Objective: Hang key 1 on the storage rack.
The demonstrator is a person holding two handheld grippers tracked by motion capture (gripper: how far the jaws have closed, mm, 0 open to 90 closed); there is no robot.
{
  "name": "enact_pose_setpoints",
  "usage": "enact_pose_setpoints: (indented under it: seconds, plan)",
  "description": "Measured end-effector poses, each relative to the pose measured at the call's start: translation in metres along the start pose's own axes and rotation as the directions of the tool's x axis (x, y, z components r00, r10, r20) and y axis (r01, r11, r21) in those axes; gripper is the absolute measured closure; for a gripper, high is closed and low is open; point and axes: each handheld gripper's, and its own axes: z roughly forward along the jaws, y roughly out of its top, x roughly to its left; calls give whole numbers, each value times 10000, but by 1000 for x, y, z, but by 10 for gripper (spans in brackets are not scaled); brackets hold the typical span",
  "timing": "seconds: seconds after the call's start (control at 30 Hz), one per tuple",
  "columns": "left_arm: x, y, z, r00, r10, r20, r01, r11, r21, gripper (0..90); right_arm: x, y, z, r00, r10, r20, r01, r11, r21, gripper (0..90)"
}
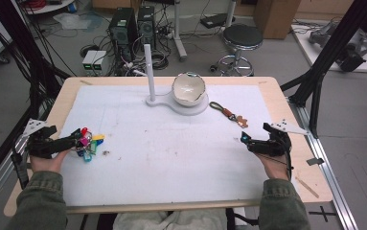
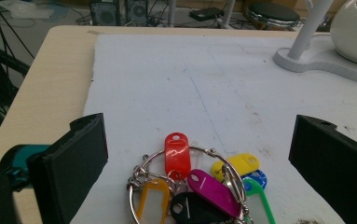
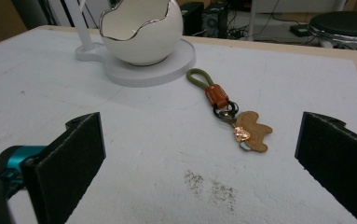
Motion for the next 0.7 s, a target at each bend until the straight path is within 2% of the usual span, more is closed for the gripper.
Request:
enact_pose_setpoints:
  seconds: [0.33,0.5,0.7]
  plan:
    - [-1,0,0,9999,-12,107,11,10000,64,49,1,0,1,10000,10,-1,-10,10000,95,7]
    - [-3,-1,1,10000,38,83,-40,9999,134,48,-1,5,7,9993,-340,145,335,9989,322,7]
    - [-4,-2,0,9999,115,31,-115,9998,162,49,-3,14,12,9997,-152,183,144,9989,452,7]
